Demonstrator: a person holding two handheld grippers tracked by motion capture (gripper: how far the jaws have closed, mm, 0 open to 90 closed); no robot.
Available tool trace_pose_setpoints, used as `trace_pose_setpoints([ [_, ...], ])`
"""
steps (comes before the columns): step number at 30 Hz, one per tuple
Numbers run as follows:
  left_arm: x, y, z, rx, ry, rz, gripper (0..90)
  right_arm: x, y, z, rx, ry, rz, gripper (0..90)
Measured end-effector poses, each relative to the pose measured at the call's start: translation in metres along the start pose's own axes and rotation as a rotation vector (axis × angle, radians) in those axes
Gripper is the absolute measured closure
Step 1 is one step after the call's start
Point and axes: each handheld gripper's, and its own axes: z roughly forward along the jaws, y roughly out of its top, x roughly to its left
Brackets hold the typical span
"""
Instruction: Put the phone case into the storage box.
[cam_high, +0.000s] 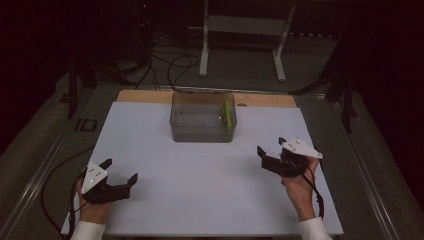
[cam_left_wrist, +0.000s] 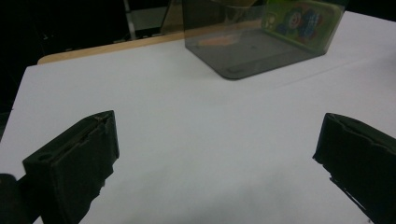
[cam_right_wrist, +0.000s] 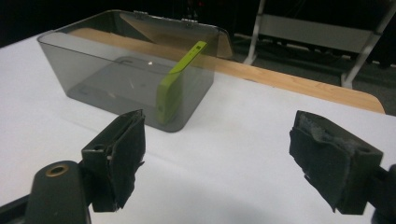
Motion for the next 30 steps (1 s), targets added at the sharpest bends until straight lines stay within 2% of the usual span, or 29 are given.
trace_pose_setpoints([
  [3, 0.000, 0.001, -0.001, -0.005, 0.001, 0.005, 0.0, -0.001, -0.015, -0.008, -0.042, 0.003, -0.019, 17.5],
  [7, -0.001, 0.002, -0.002, -0.016, 0.007, 0.007, 0.0, -0.001, -0.026, -0.015, -0.052, 0.007, -0.009, 16.7],
  [9, -0.001, 0.003, -0.002, -0.030, 0.010, 0.006, 0.0, 0.001, -0.038, -0.020, -0.069, 0.012, -0.011, 15.4],
  [15, -0.003, 0.003, -0.002, -0.030, 0.009, 0.011, 0.0, 0.002, -0.058, -0.025, -0.091, 0.015, -0.007, 14.7],
  [18, -0.003, 0.003, -0.002, -0.032, 0.009, 0.012, 0.0, 0.002, -0.064, -0.027, -0.093, 0.007, -0.015, 14.5],
  [22, -0.004, 0.003, -0.002, -0.033, 0.009, 0.017, 0.0, -0.001, -0.072, -0.032, -0.118, 0.004, 0.005, 14.5],
  [30, -0.005, 0.002, -0.001, -0.025, 0.014, 0.030, 0.0, -0.004, -0.076, -0.034, -0.124, 0.008, 0.018, 14.0],
])
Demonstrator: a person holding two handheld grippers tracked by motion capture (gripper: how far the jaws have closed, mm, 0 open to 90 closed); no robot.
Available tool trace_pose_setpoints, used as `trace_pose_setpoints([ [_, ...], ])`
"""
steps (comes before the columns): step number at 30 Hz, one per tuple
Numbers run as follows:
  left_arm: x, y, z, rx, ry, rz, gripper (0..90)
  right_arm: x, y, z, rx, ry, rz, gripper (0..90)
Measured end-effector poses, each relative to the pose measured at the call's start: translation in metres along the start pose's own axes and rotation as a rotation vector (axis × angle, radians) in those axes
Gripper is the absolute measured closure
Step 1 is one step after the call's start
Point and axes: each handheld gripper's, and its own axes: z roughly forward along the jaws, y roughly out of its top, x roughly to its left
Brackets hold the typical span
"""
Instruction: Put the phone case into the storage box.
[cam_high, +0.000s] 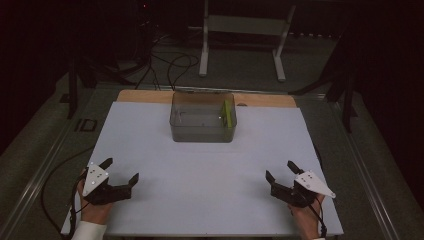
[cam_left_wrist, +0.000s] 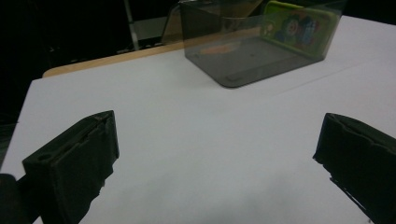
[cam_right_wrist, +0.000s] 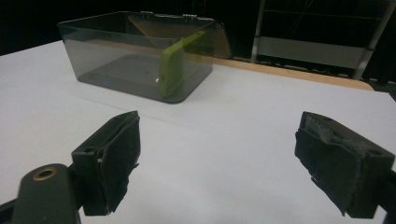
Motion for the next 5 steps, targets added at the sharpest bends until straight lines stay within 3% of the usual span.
trace_pose_setpoints([
  [5, 0.0001, -0.0007, 0.0012, 0.010, 0.003, -0.005, 0.0, 0.0003, -0.0009, 0.0002, -0.002, 0.001, -0.005, 13.8],
])
